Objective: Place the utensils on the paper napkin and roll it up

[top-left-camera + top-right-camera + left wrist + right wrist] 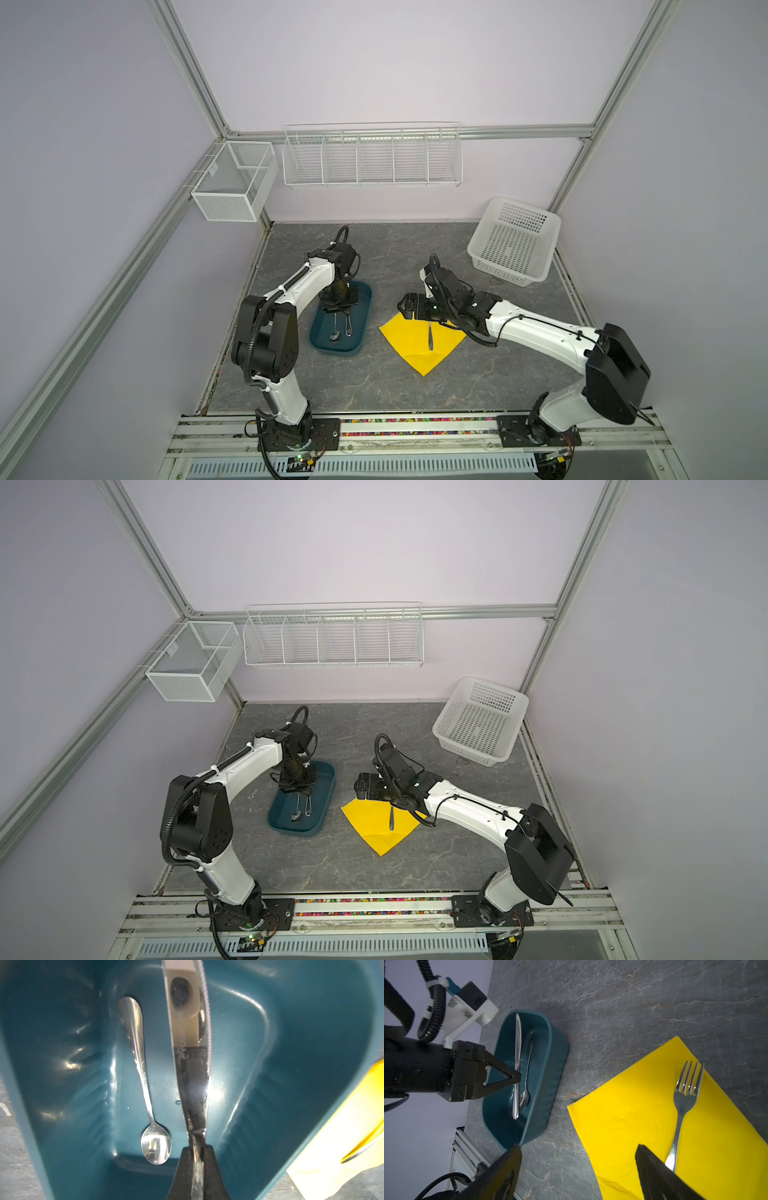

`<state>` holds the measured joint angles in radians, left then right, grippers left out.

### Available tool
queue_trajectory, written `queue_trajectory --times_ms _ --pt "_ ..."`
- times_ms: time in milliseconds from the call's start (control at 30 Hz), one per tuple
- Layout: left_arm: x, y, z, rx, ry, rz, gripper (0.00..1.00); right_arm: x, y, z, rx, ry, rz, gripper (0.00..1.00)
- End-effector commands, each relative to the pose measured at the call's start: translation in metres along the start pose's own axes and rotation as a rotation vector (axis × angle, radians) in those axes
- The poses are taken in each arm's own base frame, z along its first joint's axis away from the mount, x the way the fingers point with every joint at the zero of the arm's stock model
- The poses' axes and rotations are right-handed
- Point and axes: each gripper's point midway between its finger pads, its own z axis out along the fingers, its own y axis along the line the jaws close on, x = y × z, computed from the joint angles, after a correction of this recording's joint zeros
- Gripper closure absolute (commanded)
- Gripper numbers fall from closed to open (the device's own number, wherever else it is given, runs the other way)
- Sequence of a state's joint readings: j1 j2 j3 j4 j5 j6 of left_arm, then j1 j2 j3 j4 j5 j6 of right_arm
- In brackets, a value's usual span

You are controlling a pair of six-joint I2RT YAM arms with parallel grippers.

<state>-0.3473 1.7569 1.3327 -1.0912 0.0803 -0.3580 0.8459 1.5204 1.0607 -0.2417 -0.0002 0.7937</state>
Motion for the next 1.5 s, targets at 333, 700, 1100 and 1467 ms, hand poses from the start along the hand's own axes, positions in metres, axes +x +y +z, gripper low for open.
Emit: queue_trajectory --times_ms 333,700,1100,1467 --pt "0.025 -0.038 -0.035 0.093 -0.024 0.057 0.93 -0.007 -0.011 -0.022 0.041 -0.062 0.008 0.11" --pt "0.047 -0.130 -0.031 0.189 0.013 0.200 0.93 -0.020 -0.062 -0.083 0.228 -0.261 0.052 0.11" --pt "0.056 -0.207 0.029 0.234 0.098 0.221 0.93 -0.002 -0.104 -0.108 0.268 -0.286 0.124 0.11" --pt "0.051 -0.221 0.059 0.227 0.117 0.203 0.93 0.005 -0.115 -0.112 0.291 -0.280 0.134 0.11"
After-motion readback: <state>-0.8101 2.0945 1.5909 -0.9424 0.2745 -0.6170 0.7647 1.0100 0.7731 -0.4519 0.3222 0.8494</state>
